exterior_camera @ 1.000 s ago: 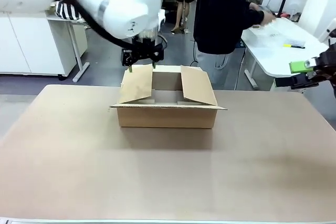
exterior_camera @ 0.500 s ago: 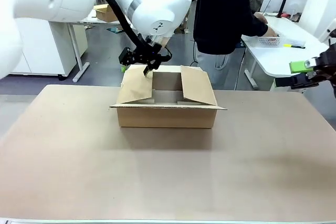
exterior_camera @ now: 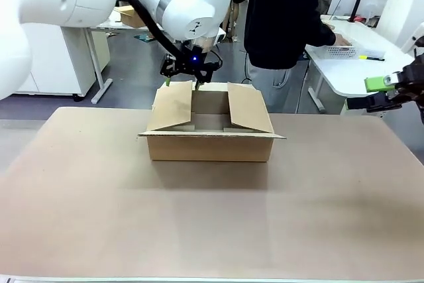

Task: Pack the gift set into the box.
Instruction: Place both hands on the side flaps of the Package Box and spread them outward.

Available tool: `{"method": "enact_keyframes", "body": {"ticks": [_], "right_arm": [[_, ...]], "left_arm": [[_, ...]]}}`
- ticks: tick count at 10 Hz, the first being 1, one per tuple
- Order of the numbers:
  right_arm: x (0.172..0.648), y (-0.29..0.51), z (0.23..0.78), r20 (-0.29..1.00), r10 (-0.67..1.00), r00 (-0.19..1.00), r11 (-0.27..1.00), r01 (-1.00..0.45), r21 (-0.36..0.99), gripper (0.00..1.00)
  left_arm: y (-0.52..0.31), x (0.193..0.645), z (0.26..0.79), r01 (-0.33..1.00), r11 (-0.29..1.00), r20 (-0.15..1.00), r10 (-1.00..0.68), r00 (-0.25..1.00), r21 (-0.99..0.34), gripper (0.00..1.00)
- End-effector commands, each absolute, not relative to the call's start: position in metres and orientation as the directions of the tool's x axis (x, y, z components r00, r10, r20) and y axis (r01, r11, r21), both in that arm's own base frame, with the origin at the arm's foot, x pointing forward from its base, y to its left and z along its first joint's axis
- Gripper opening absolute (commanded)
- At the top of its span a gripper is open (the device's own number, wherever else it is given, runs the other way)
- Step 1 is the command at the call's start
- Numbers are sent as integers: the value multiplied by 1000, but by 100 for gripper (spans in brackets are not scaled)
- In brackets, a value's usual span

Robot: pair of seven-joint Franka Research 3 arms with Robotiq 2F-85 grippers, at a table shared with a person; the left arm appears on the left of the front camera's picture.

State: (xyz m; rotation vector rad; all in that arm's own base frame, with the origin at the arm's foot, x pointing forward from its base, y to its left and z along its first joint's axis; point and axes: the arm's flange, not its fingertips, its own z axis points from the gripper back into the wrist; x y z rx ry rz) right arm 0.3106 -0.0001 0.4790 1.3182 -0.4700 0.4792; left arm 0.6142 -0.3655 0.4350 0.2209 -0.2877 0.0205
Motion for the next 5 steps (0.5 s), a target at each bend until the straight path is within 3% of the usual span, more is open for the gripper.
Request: {"method": "enact_keyframes", "body": {"ticks": [1, 5], "right_arm": [[312, 1, 481, 594, 63, 802, 173, -594, 785, 100], [312, 1, 481, 594, 63, 802, 173, -594, 785, 100]], "left_arm": [[-363, 620, 428, 49, 977, 210, -94, 973, 206, 100], [-374, 622, 414, 145, 942, 124, -189, 974, 302, 100]]}}
